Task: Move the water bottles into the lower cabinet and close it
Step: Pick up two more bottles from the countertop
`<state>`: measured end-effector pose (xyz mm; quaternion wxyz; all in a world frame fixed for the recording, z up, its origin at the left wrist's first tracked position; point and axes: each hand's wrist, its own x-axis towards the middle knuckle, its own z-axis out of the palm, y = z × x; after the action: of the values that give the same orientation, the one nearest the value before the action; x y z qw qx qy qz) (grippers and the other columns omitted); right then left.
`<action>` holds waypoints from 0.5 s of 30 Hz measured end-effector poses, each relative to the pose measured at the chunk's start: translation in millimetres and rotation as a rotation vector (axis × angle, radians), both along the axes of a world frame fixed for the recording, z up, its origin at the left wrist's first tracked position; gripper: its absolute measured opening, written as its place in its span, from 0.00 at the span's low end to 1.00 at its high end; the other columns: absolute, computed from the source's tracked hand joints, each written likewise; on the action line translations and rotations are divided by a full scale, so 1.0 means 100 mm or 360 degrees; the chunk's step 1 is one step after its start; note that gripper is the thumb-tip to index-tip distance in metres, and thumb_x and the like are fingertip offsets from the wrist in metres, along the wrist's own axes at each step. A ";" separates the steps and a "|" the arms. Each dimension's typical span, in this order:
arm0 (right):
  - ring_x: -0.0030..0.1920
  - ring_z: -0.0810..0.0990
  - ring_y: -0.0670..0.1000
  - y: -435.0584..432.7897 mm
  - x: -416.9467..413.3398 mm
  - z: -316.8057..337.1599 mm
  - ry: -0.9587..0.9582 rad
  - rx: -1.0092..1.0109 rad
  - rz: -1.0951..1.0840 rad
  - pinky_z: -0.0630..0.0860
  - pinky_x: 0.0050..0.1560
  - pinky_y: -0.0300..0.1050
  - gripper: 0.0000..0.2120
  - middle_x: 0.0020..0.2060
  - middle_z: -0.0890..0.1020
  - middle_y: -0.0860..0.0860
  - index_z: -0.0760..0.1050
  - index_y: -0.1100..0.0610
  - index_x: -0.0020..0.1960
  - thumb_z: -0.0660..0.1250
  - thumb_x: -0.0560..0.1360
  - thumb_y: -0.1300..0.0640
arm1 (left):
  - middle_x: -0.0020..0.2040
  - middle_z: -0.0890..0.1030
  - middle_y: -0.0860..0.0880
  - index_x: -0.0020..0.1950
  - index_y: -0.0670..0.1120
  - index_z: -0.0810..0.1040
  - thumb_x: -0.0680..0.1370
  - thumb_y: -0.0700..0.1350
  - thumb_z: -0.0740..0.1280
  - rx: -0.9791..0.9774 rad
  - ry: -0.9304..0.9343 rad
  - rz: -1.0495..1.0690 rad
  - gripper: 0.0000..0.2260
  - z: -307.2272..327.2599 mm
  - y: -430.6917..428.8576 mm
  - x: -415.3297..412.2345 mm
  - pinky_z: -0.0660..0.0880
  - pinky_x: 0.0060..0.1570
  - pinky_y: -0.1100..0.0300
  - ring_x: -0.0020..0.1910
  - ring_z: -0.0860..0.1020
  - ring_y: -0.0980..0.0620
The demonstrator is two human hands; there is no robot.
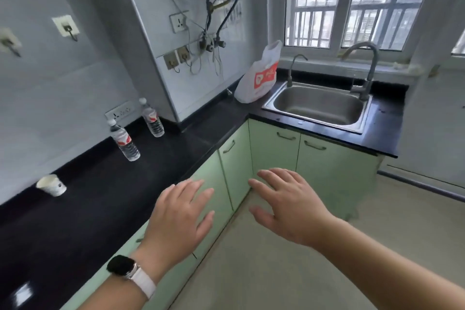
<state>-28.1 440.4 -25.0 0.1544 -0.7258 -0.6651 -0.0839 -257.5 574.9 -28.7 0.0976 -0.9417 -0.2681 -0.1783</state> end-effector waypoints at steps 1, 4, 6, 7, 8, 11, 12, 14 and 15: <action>0.63 0.76 0.57 0.12 0.03 0.01 -0.0005 0.0006 0.0033 0.72 0.65 0.55 0.27 0.62 0.79 0.52 0.75 0.50 0.67 0.57 0.76 0.37 | 0.61 0.80 0.46 0.61 0.47 0.81 0.76 0.55 0.62 -0.0003 0.0025 0.0056 0.19 0.01 0.09 0.00 0.74 0.60 0.43 0.62 0.78 0.42; 0.63 0.76 0.57 0.49 0.12 0.00 -0.0006 0.0003 0.0122 0.72 0.65 0.55 0.26 0.63 0.79 0.52 0.75 0.50 0.68 0.57 0.77 0.36 | 0.62 0.80 0.46 0.61 0.48 0.81 0.76 0.56 0.61 -0.0024 0.0056 0.0204 0.20 0.03 0.37 -0.04 0.74 0.61 0.42 0.63 0.77 0.42; 0.64 0.76 0.57 0.74 0.16 -0.01 -0.0012 -0.0005 0.0157 0.72 0.65 0.55 0.26 0.63 0.79 0.52 0.74 0.50 0.68 0.56 0.77 0.36 | 0.63 0.80 0.45 0.62 0.47 0.81 0.76 0.55 0.62 -0.0029 0.0042 0.0242 0.20 0.00 0.58 -0.05 0.74 0.62 0.42 0.63 0.77 0.41; 0.64 0.76 0.56 0.86 0.17 -0.02 -0.0033 -0.0009 0.0170 0.71 0.65 0.54 0.27 0.63 0.79 0.51 0.74 0.49 0.68 0.56 0.77 0.36 | 0.62 0.80 0.45 0.62 0.47 0.81 0.76 0.55 0.62 -0.0029 0.0033 0.0254 0.20 -0.02 0.69 -0.05 0.74 0.61 0.42 0.63 0.77 0.41; 0.64 0.76 0.56 0.99 0.19 -0.03 -0.0061 -0.0014 0.0181 0.71 0.65 0.54 0.26 0.63 0.79 0.51 0.74 0.49 0.68 0.56 0.77 0.36 | 0.62 0.80 0.45 0.62 0.47 0.81 0.76 0.55 0.62 -0.0028 0.0024 0.0266 0.20 -0.05 0.82 -0.04 0.74 0.61 0.42 0.63 0.77 0.41; 0.63 0.76 0.55 1.43 0.24 -0.03 -0.0120 -0.0040 0.0189 0.71 0.65 0.52 0.26 0.63 0.79 0.50 0.74 0.48 0.68 0.57 0.77 0.36 | 0.62 0.81 0.46 0.63 0.47 0.81 0.76 0.55 0.62 -0.0044 0.0000 0.0308 0.20 -0.14 1.28 -0.01 0.74 0.61 0.42 0.63 0.77 0.42; 0.63 0.77 0.55 1.60 0.25 -0.03 -0.0129 -0.0054 0.0178 0.71 0.65 0.52 0.26 0.63 0.79 0.50 0.74 0.48 0.68 0.57 0.77 0.36 | 0.63 0.80 0.46 0.63 0.47 0.81 0.76 0.55 0.63 -0.0058 -0.0017 0.0319 0.20 -0.17 1.46 -0.01 0.74 0.62 0.42 0.64 0.77 0.42; 0.63 0.77 0.55 1.95 0.27 -0.01 -0.0133 -0.0074 0.0165 0.72 0.64 0.53 0.26 0.63 0.79 0.50 0.74 0.48 0.68 0.56 0.77 0.35 | 0.63 0.80 0.46 0.63 0.47 0.81 0.76 0.55 0.63 -0.0090 -0.0041 0.0333 0.21 -0.21 1.82 0.00 0.74 0.62 0.43 0.64 0.77 0.42; 0.64 0.77 0.55 2.13 0.28 0.01 -0.0135 -0.0081 0.0168 0.72 0.64 0.53 0.26 0.63 0.79 0.50 0.74 0.48 0.68 0.56 0.77 0.35 | 0.63 0.80 0.46 0.63 0.47 0.81 0.76 0.55 0.62 -0.0107 -0.0049 0.0334 0.21 -0.23 1.99 0.01 0.74 0.61 0.43 0.64 0.77 0.42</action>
<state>-0.6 653.0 -24.2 0.1118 -0.6891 -0.7104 -0.0893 -256.7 773.7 -51.2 0.0799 -0.9083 -0.3727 -0.1725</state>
